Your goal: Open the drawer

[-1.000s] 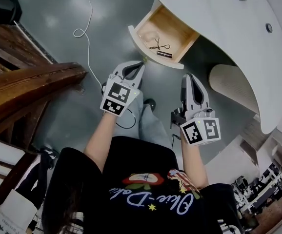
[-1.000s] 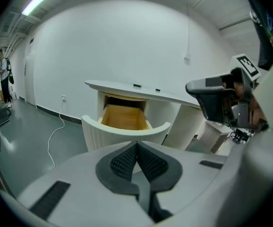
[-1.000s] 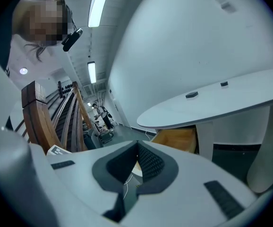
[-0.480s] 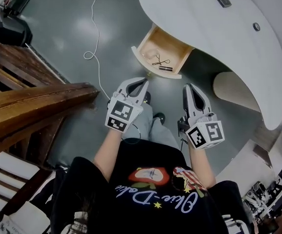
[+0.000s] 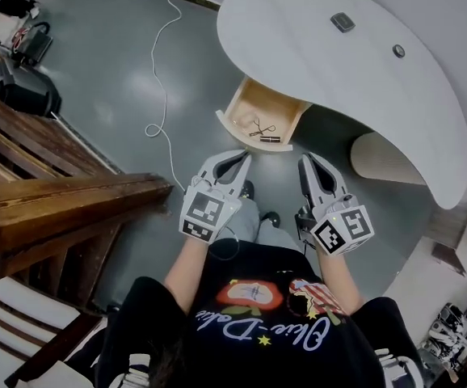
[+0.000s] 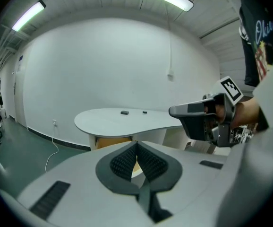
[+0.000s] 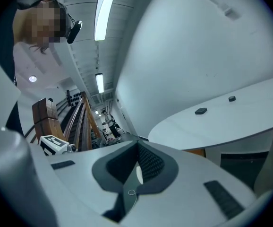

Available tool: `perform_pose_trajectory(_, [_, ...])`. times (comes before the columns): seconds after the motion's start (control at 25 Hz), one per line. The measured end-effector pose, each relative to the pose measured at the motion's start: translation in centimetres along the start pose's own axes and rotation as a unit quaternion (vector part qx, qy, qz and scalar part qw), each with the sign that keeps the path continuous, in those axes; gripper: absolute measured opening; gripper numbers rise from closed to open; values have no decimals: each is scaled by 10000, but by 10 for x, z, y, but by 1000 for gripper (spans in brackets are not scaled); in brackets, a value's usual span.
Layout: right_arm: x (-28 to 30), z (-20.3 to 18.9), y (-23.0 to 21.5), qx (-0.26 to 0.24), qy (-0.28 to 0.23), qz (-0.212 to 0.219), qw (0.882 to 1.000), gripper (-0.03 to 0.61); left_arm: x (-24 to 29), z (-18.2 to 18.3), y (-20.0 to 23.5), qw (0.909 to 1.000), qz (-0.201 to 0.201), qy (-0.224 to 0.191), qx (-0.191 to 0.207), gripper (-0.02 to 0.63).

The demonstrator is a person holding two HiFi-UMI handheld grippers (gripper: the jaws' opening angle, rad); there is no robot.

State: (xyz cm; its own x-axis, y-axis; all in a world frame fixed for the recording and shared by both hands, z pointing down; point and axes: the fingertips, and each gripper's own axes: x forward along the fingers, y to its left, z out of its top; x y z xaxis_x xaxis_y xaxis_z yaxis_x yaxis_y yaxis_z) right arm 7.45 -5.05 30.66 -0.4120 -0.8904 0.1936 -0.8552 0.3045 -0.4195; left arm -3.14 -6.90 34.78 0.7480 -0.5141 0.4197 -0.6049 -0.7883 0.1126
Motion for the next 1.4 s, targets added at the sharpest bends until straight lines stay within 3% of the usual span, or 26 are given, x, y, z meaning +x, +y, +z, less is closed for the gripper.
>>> perform_pose_trajectory(0.64, [-17,52,39,-247,-297,415,9984,-2,-31,88,-13,9947,63,-969,346,6])
perform_pose_trajectory(1.4, [-40,64,51,-441,-518,504,9964,-2,-46,102,-28,9917,127,-1158,551,6])
